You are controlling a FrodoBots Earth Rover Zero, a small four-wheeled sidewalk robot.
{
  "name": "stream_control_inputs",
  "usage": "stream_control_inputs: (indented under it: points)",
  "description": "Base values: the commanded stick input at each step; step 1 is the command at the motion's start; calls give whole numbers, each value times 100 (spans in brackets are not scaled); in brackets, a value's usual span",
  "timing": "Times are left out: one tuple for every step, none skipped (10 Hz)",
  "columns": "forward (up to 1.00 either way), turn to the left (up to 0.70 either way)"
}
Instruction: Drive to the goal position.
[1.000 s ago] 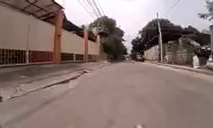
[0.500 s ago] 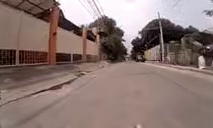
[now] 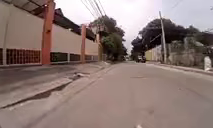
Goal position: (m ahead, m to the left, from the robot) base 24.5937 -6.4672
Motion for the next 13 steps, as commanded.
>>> stream_control_inputs:
  points:
    - [100,-6]
    - [100,-9]
    - [100,-15]
    - [100,0]
    - [100,0]
    - [100,-6]
    - [100,-11]
    - [100,-7]
    - [100,-1]
    - [100,0]
    - [100,0]
    - [100,0]
    - [100,0]
